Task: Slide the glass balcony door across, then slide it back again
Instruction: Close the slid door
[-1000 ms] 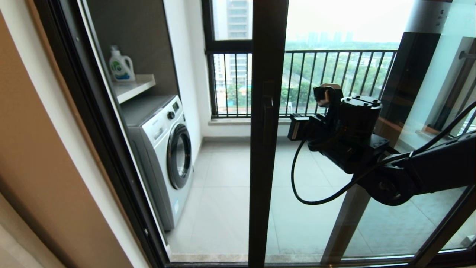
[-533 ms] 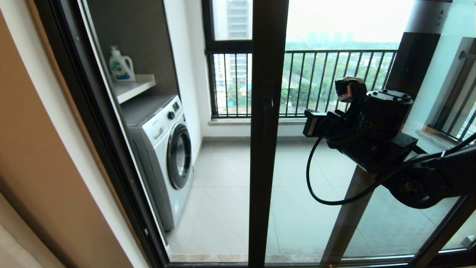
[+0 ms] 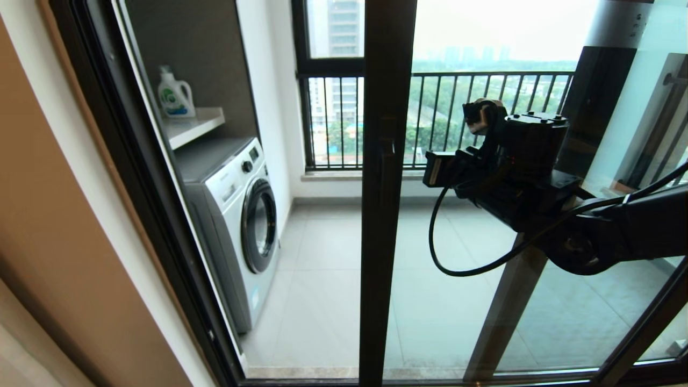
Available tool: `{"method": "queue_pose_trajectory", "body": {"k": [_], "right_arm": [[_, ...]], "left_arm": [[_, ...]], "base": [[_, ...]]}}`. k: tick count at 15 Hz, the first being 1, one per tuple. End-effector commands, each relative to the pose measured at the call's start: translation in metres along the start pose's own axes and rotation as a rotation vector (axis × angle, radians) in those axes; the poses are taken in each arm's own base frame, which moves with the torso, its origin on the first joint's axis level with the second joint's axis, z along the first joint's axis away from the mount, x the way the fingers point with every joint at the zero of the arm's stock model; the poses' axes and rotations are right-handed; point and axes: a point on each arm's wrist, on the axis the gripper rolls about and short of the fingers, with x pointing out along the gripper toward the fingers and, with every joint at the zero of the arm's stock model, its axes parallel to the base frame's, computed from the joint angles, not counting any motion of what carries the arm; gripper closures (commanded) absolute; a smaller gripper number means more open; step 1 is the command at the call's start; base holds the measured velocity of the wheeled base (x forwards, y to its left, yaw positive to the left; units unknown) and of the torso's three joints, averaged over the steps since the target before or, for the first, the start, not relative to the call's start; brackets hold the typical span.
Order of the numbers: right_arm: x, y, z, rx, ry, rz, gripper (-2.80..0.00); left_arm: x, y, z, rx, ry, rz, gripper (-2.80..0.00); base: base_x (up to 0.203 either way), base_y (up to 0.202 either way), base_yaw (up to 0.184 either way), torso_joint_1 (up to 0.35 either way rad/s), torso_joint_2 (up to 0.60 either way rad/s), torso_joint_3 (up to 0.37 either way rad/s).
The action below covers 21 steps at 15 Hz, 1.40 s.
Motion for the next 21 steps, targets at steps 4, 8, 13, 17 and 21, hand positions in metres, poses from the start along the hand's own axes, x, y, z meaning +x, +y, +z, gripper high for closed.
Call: {"method": "queue_pose_trajectory", "body": {"k": [4, 8, 13, 17, 21], "right_arm": [[0.023, -0.01, -0.015, -0.002, 0.014, -0.028, 0.0], [0.038, -0.009, -0.023, -0.003, 0.019, -0.027, 0.0], [0.046, -0.006, -0.03, -0.004, 0.024, -0.02, 0.0], [0.052, -0.003, -0.035, -0.004, 0.025, -0.014, 0.0], [0.057, 0.006, -0.035, -0.002, 0.02, 0.004, 0.0]], "left_arm": [[0.0, 0.0, 0.0, 0.0, 0.001, 0.0, 0.0], [0.0, 0.0, 0.0, 0.0, 0.001, 0.0, 0.0], [0.0, 0.0, 0.0, 0.0, 0.001, 0.0, 0.0], [0.0, 0.0, 0.0, 0.0, 0.001, 0.0, 0.0], [0.0, 0.0, 0.0, 0.0, 0.001, 0.0, 0.0]], "base": [[0.0, 0.0, 0.0, 0.0, 0.0, 0.0], [0.0, 0.0, 0.0, 0.0, 0.0, 0.0], [0.0, 0.0, 0.0, 0.0, 0.0, 0.0], [0.0, 0.0, 0.0, 0.0, 0.0, 0.0], [0.0, 0.0, 0.0, 0.0, 0.0, 0.0]]}}
